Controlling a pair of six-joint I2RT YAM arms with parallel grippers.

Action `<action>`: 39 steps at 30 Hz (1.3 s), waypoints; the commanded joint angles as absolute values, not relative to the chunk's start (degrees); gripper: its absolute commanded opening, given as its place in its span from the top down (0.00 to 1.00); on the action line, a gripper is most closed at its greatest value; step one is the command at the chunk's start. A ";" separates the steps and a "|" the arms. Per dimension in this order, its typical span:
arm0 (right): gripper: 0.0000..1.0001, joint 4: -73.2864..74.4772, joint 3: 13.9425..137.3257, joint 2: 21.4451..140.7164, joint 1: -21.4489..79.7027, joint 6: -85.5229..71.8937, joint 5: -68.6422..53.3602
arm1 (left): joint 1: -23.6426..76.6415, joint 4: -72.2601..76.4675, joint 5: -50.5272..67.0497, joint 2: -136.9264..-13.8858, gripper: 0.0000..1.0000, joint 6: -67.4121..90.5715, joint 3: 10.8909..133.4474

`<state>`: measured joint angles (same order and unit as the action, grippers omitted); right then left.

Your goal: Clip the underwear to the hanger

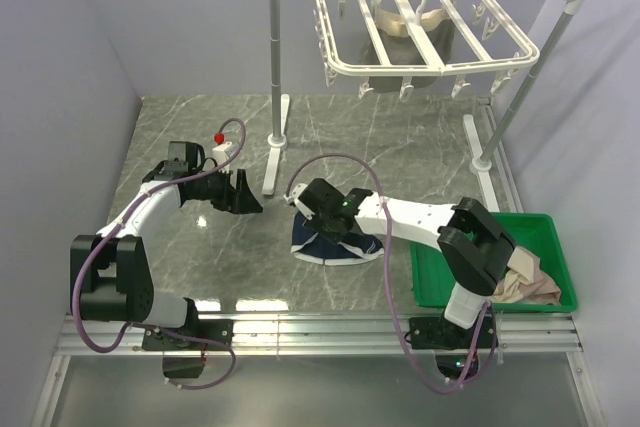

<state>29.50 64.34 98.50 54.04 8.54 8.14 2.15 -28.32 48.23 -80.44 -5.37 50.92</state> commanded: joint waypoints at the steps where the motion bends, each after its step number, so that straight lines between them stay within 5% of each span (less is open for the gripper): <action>1: 0.93 29.00 68.11 99.14 51.68 7.73 8.97 | 1.85 -27.69 49.83 -78.40 0.23 -7.47 51.15; 2: 1.00 29.70 68.38 98.18 51.16 7.82 8.36 | 1.85 -27.42 49.75 -78.05 0.24 -7.56 50.98; 21: 1.00 29.98 74.19 77.52 34.11 -8.14 -12.83 | 10.63 -20.22 47.82 -74.88 0.22 -4.58 46.85; 30: 1.00 26.81 67.77 78.66 19.26 -18.36 -13.89 | 23.98 -10.83 38.52 -73.56 0.21 -2.46 45.09; 39: 1.00 25.31 63.29 77.87 18.11 -18.99 -15.21 | 41.74 -2.91 21.72 -77.52 0.25 -9.99 45.88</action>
<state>28.05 64.31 79.44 18.02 -18.24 -14.28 38.61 -8.14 28.84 -76.42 -5.50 45.19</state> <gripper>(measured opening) 0.006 0.752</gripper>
